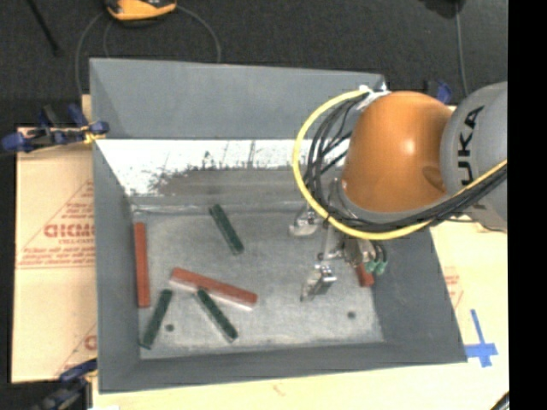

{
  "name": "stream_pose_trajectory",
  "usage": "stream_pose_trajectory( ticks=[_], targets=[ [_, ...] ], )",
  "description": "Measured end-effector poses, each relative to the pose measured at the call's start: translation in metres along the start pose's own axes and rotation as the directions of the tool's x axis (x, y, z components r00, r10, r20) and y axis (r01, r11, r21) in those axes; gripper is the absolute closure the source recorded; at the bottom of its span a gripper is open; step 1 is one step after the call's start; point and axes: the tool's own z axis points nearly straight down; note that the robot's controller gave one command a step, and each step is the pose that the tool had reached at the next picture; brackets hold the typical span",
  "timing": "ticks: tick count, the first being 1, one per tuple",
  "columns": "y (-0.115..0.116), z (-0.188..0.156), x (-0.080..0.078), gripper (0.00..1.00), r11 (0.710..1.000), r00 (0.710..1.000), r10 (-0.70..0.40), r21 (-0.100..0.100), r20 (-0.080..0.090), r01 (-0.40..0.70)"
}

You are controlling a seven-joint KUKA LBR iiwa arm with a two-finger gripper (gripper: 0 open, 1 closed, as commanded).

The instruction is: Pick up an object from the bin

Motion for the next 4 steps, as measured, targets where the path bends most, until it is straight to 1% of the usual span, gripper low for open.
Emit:
stream_pose_trajectory(
  ticks=[1, 2, 3, 4],
  targets=[
    [0.04, 0.065, -0.014, 0.0, 0.994, 0.994, -0.112, -0.003, -0.001, 0.112],
    [0.049, 0.102, -0.015, 0.0, 0.992, 0.992, -0.122, -0.006, -0.011, 0.122],
    [0.06, 0.149, 0.0, 1.0, 0.997, 0.997, -0.077, -0.006, -0.01, 0.077],
    [0.06, 0.149, 0.0, 1.0, 0.997, 0.997, -0.077, -0.006, -0.01, 0.077]
  ],
)
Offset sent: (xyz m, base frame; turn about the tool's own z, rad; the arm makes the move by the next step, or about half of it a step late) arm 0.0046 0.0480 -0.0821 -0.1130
